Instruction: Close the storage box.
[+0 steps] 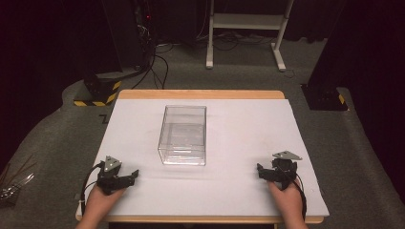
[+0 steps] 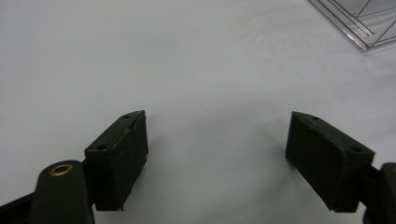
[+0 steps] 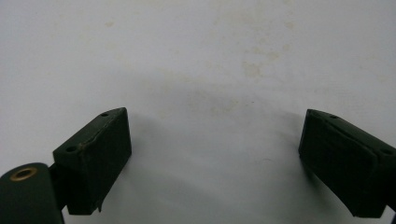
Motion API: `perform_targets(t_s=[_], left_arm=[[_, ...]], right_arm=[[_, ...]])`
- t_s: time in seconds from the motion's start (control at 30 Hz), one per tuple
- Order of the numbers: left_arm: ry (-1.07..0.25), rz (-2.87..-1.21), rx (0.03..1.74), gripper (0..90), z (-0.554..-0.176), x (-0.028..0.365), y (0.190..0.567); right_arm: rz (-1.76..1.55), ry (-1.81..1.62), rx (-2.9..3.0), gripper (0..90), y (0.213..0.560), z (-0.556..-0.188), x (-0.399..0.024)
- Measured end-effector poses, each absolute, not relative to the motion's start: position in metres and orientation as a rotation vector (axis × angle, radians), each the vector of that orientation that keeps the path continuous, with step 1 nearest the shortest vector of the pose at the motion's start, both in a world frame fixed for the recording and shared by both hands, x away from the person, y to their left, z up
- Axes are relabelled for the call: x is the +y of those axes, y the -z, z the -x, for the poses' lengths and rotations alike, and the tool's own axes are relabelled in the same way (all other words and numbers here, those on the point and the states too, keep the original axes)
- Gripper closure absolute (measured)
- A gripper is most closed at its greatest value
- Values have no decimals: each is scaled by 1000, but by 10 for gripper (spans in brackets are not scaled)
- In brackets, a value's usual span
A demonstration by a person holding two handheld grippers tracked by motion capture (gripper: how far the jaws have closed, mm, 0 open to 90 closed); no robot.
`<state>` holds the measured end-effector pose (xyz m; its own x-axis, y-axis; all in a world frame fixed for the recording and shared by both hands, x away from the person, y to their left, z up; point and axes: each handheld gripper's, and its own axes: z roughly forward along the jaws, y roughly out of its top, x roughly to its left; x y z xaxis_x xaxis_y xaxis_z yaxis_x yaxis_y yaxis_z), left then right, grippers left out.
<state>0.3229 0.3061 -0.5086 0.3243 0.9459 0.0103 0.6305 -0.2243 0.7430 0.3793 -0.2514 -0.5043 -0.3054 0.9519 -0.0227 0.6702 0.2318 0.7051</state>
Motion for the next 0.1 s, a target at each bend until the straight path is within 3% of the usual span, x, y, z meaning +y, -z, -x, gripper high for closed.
perform_targets(t_s=[0.1], left_arm=[[-629,-1948,1387,212,-323,306,509]], right_arm=[[-1483,-830,2059,93,504,-379,-252]])
